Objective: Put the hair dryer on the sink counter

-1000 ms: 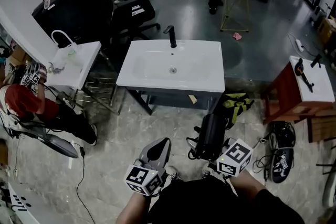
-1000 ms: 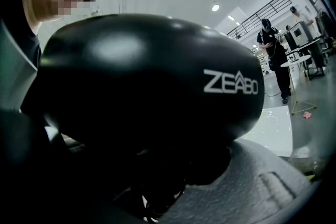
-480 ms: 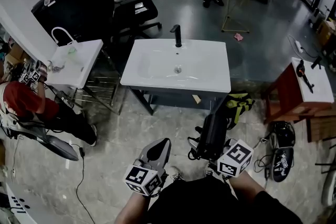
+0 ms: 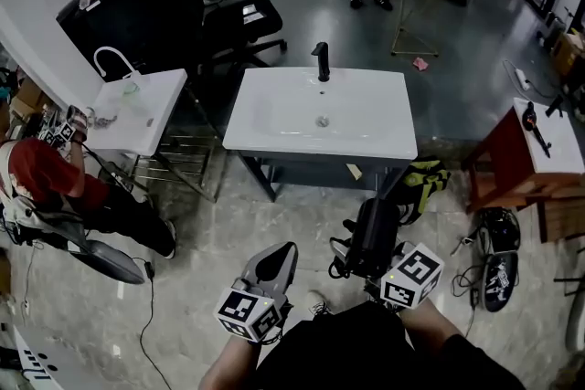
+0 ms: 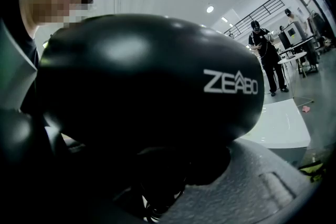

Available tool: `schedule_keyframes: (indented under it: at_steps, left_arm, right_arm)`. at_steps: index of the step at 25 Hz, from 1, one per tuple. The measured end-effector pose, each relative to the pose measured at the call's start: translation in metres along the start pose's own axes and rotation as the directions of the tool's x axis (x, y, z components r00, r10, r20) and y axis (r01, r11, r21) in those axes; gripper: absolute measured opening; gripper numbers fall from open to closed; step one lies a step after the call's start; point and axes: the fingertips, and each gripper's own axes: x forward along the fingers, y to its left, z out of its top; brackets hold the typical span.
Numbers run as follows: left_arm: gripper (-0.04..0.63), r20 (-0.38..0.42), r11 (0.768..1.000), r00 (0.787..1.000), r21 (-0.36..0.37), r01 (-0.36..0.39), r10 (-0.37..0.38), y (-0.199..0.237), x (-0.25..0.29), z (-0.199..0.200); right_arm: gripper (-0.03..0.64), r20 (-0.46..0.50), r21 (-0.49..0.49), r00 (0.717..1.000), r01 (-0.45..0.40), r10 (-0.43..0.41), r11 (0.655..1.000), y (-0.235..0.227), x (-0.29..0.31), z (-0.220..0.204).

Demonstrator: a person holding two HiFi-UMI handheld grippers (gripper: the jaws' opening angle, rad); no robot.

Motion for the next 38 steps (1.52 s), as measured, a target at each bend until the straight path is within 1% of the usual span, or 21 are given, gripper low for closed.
schedule_keyframes:
  at_steps: [6, 12, 19, 27, 30, 34, 38]
  left_arm:
    - [0.003, 0.003, 1.0, 1.0, -0.008, 0.016, -0.016, 0.013, -0.011, -0.004]
    - [0.003, 0.011, 1.0, 1.0, -0.024, 0.016, -0.016, 0.026, -0.014, 0.002]
    - [0.003, 0.02, 1.0, 1.0, -0.024, -0.015, 0.016, 0.034, -0.013, 0.004]
    - [0.003, 0.024, 0.997, 0.997, -0.034, -0.068, 0.069, 0.047, 0.009, 0.007]
    - [0.003, 0.029, 0.996, 0.996, -0.045, -0.078, 0.079, 0.051, 0.026, 0.015]
    - [0.003, 0.015, 0.995, 0.996, -0.042, -0.092, 0.093, 0.059, 0.051, 0.021]
    - [0.003, 0.029, 0.993, 0.994, -0.061, -0.104, 0.106, 0.07, 0.079, 0.033]
  right_arm:
    - [0.184, -0.003, 0.0, 1.0, 0.009, -0.009, 1.0, 0.011, 0.015, -0.007]
    - [0.184, -0.014, -0.016, 1.0, 0.011, -0.011, 1.0, 0.016, 0.028, 0.001]
    - [0.184, -0.009, -0.023, 1.0, -0.004, 0.004, 1.0, 0.005, 0.038, 0.007]
    - [0.183, -0.02, -0.016, 0.999, -0.048, 0.047, 0.999, -0.027, 0.053, 0.016]
    - [0.183, -0.03, -0.012, 0.998, -0.063, 0.062, 0.998, -0.045, 0.061, 0.023]
    - [0.183, -0.047, 0.004, 0.996, -0.07, 0.07, 0.998, -0.071, 0.07, 0.029]
    - [0.183, -0.062, 0.012, 0.995, -0.08, 0.08, 0.997, -0.098, 0.081, 0.036]
